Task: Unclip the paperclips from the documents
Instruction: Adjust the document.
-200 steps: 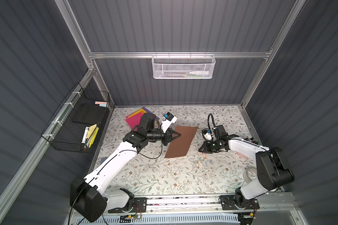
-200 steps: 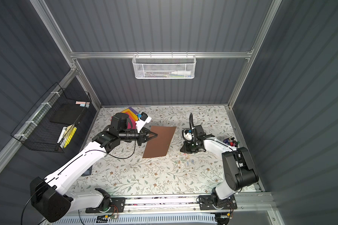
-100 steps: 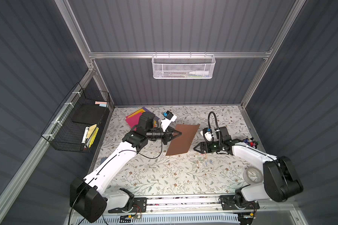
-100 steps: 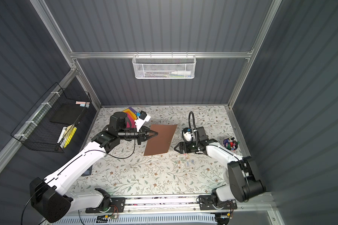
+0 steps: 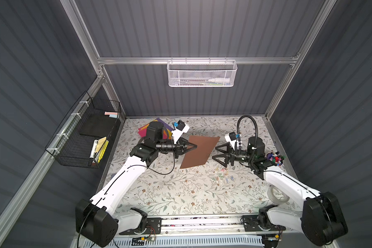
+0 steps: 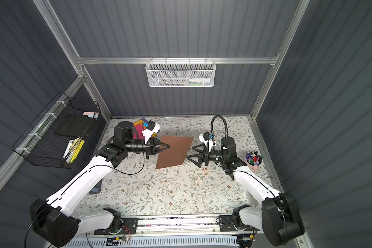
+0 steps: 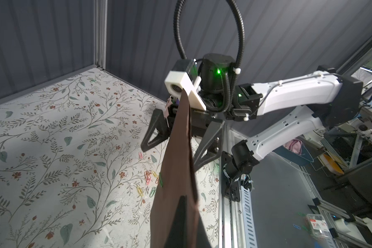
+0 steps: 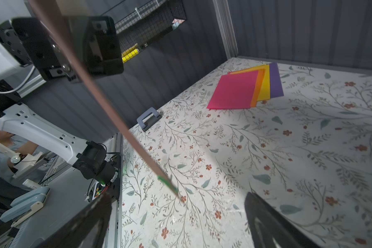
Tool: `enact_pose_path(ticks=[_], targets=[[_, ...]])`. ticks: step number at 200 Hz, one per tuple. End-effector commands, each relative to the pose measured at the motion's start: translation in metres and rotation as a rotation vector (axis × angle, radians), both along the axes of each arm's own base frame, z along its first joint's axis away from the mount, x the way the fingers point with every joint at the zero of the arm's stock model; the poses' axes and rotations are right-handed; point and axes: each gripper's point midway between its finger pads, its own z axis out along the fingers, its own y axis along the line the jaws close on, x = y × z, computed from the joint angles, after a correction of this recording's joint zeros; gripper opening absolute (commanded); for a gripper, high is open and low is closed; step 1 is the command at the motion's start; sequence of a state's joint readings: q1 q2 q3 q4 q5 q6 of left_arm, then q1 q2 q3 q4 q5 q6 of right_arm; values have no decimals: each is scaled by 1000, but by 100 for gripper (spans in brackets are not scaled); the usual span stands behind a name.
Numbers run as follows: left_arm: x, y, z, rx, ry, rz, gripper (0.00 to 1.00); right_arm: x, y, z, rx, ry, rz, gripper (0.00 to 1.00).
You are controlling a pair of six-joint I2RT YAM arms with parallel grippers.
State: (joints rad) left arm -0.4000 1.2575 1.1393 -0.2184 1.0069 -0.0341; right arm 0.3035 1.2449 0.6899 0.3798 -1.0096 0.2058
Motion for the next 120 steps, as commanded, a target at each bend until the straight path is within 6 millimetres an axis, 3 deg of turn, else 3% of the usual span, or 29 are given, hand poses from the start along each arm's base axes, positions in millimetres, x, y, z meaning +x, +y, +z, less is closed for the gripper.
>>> enact_pose_path(ticks=[1,30,50,86,109,120], targets=[[-7,-1,7,-11,-18,-56,0,-4,7,39,87,-97,98,99],[-8,-1,7,-12,-18,-61,0,-16,16,59,121,-95,214,96],[-9,-2,5,-12,-14,-68,0,-24,22,66,127,-79,278,84],[-7,-3,5,-16,-18,-71,0,-30,26,71,124,-47,328,44],[-7,-3,5,-20,-15,-75,0,-32,27,72,122,-46,337,9],[-7,-2,5,-18,-14,-72,0,-32,27,74,120,-47,342,0]])
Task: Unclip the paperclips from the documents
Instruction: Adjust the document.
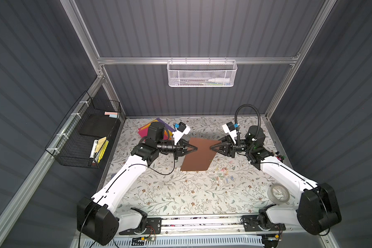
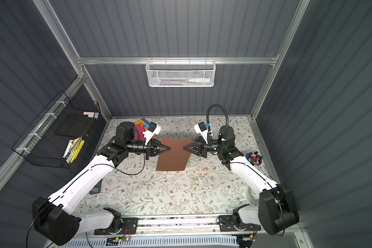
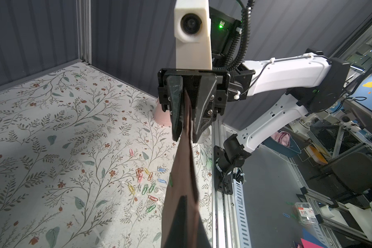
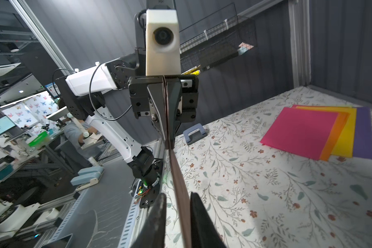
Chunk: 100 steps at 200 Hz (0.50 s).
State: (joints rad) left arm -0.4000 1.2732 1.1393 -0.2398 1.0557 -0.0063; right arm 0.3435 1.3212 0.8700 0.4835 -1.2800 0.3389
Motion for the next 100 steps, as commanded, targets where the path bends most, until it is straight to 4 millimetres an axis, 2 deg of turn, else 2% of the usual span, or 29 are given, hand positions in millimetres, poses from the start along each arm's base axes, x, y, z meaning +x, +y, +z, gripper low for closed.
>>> enact_pose_path(ticks=[1,17,43,52,73,90,100], targets=[[-1,0,10,-17,-28,-21,0,-6,1,7,-1,1,44,0],[-3,0,9,-19,-23,-27,0,-6,1,11,-4,-3,42,0],[-7,-1,3,-26,7,-47,38,-5,2,21,0,-18,44,0],[-8,-1,2,-32,13,-50,45,-4,2,25,2,-25,41,0],[-13,-1,-1,-54,32,-66,45,-1,3,32,5,-33,38,0],[-15,0,-3,-61,43,-69,39,1,4,36,5,-31,40,0],[-16,0,-4,-65,47,-68,30,3,4,36,5,-29,38,0]])
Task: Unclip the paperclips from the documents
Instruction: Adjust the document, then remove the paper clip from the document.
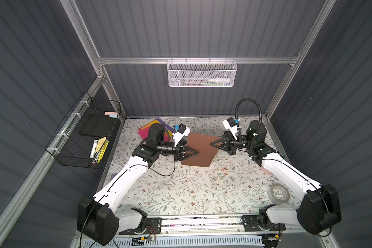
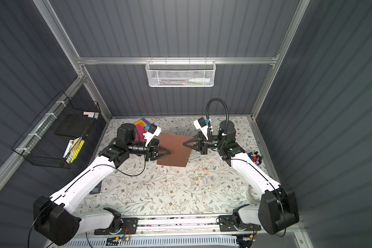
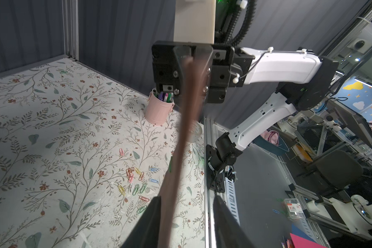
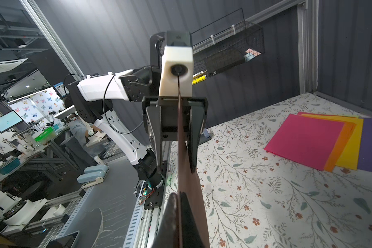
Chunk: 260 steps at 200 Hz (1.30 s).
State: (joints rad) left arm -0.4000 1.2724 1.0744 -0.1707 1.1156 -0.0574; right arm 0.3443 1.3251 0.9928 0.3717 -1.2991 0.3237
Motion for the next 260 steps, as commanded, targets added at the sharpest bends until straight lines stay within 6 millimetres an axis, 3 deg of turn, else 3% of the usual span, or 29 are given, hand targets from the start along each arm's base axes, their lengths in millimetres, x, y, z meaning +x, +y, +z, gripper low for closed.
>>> enact_pose_path(ticks=[1,23,37,73,105,150,197,260], targets=[[-8,2,7,-39,-7,-24,29,1,2,6,1,-8,18,0],[-6,2,9,-46,-7,-8,8,3,3,3,-11,12,19,0],[-5,3,14,-56,-18,5,0,4,3,-4,-27,37,16,8],[1,11,30,-93,-54,47,0,2,2,-24,-55,119,8,41],[0,14,42,-117,-73,35,0,-6,2,-39,-49,182,32,51],[6,13,34,-94,-60,38,0,-17,2,-42,-48,202,72,47],[11,15,34,-81,-64,62,0,-22,0,-43,-60,205,74,25],[12,16,34,-73,-63,70,0,-20,-1,-47,-76,210,62,6]])
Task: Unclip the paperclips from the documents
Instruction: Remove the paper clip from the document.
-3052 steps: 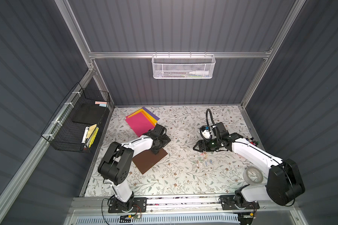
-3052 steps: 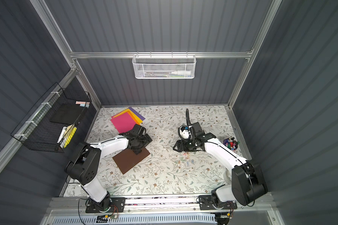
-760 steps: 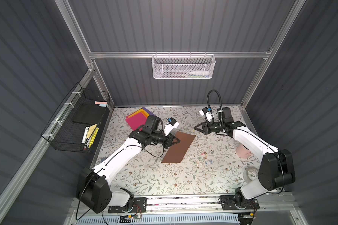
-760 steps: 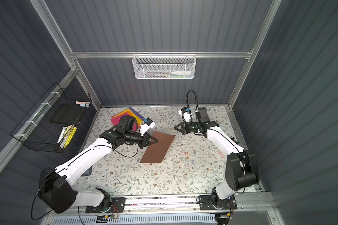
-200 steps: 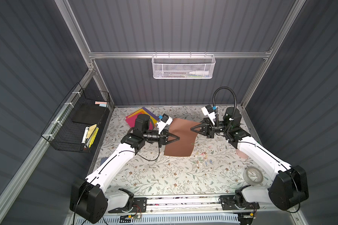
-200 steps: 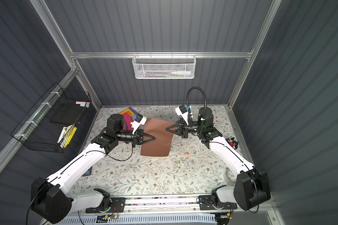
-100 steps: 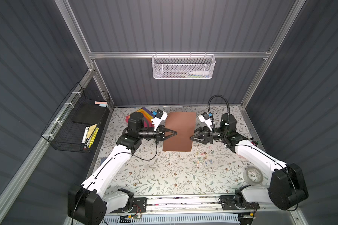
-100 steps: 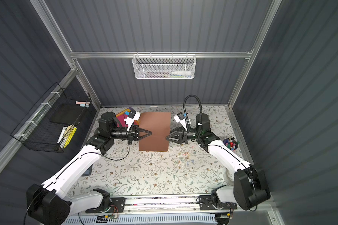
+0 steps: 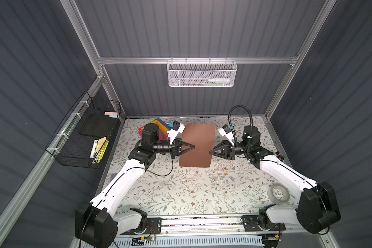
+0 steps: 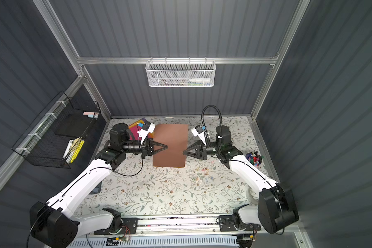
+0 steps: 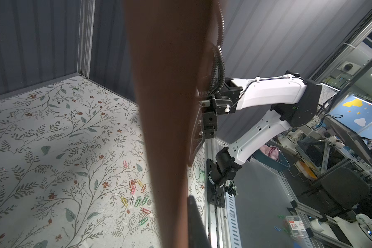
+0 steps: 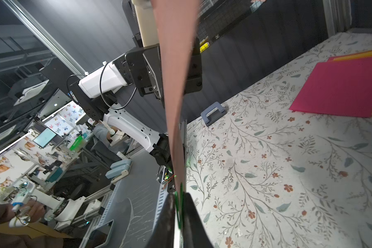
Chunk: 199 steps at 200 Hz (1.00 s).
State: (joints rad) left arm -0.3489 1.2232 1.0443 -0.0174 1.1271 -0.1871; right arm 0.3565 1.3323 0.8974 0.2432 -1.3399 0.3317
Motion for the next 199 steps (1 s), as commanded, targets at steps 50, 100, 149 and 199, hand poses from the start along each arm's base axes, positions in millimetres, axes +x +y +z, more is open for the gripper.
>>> enact_pose_path(ticks=[50,100,149,199], targets=[[5,3,3,28,-21,14,0,0,-4,4,-6,-17,-13,7],[6,6,3,37,-25,35,0,5,-11,0,-19,-4,-45,8],[8,6,3,41,-28,41,0,7,-13,-1,-27,0,-57,9],[22,10,-7,78,-14,118,0,27,-22,-26,-114,50,-186,7]])
